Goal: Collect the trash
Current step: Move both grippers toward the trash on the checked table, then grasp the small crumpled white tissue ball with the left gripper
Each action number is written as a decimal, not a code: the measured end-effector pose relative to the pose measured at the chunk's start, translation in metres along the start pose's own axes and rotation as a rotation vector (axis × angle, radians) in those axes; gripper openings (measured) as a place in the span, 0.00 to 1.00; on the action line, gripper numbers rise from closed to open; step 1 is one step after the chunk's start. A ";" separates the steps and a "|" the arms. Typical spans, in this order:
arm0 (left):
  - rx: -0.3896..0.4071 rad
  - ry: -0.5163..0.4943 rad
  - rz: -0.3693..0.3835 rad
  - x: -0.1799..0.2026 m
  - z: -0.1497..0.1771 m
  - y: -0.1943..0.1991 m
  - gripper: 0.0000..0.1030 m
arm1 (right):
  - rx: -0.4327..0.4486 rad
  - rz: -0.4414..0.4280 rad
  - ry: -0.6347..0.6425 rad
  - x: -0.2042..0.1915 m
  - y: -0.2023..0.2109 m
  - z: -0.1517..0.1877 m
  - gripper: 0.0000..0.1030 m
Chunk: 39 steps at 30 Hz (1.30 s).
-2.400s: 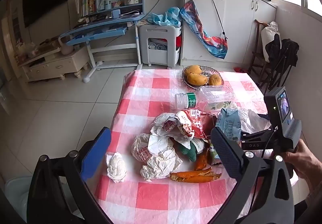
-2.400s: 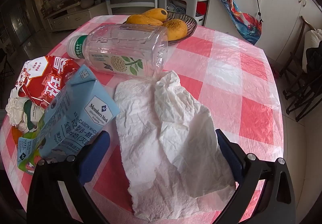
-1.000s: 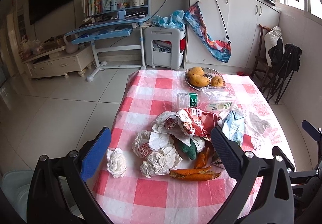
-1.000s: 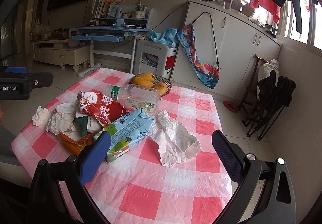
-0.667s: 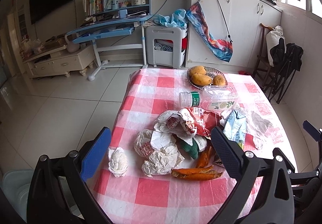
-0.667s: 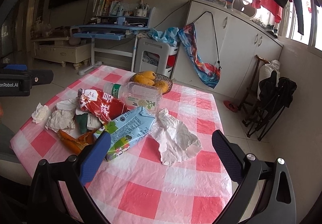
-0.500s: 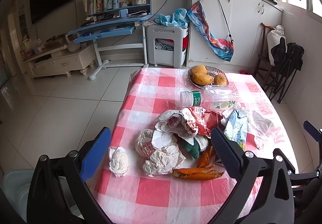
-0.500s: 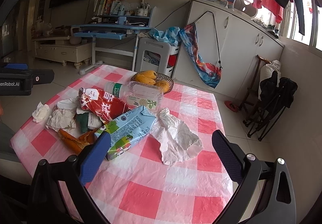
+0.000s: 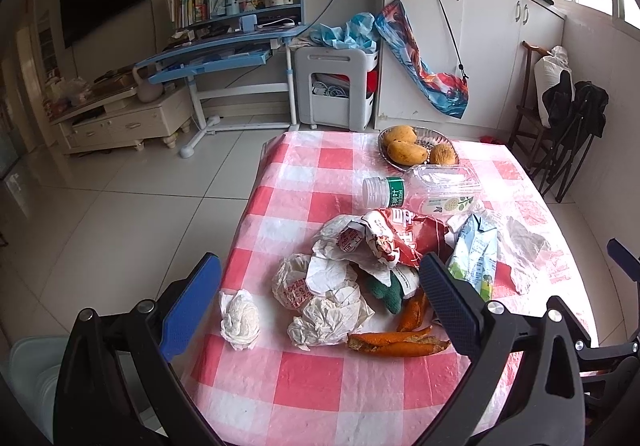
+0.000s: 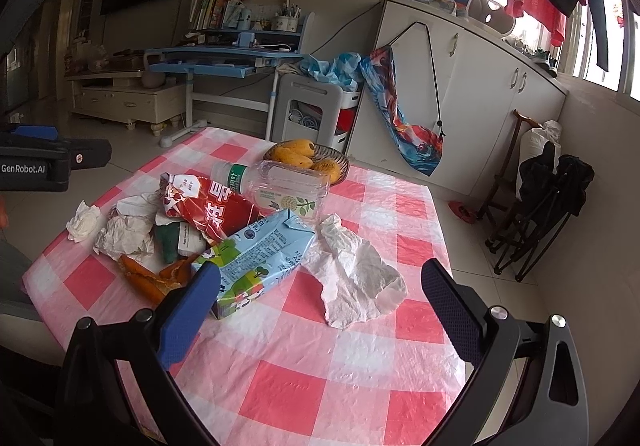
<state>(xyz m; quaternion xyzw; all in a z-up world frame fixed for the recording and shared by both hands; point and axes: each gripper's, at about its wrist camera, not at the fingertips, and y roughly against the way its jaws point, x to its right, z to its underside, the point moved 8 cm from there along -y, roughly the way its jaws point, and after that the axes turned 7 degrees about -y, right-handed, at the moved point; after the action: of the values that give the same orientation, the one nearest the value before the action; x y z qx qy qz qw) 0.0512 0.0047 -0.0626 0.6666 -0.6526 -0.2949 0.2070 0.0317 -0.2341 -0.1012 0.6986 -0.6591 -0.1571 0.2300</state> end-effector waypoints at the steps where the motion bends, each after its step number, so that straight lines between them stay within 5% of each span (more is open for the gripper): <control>1: -0.001 0.001 -0.001 -0.001 0.000 0.000 0.93 | -0.001 -0.001 0.001 -0.001 0.000 0.000 0.94; 13: -0.022 0.008 -0.010 -0.005 0.004 -0.003 0.93 | -0.002 -0.004 0.004 -0.004 -0.001 0.001 0.94; 17: -0.028 -0.008 -0.091 -0.024 0.000 -0.005 0.93 | -0.005 -0.007 0.003 -0.006 -0.002 0.001 0.94; 21: -0.117 0.047 -0.153 -0.065 0.010 -0.021 0.93 | -0.020 -0.015 0.001 -0.007 -0.004 0.003 0.94; 25: -0.200 0.115 -0.123 -0.090 0.026 -0.036 0.93 | -0.035 -0.032 0.004 -0.009 -0.007 0.005 0.94; 35: -0.344 0.124 -0.133 -0.096 0.057 -0.073 0.93 | -0.072 -0.074 -0.003 -0.009 -0.007 0.008 0.94; 39: -0.386 0.044 -0.155 -0.086 0.065 -0.090 0.91 | -0.085 -0.107 -0.004 -0.012 -0.008 0.009 0.94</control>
<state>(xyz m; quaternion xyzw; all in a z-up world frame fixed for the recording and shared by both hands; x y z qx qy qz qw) 0.0776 0.1027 -0.1598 0.6688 -0.5262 -0.4151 0.3217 0.0325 -0.2228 -0.1136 0.7221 -0.6138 -0.1985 0.2496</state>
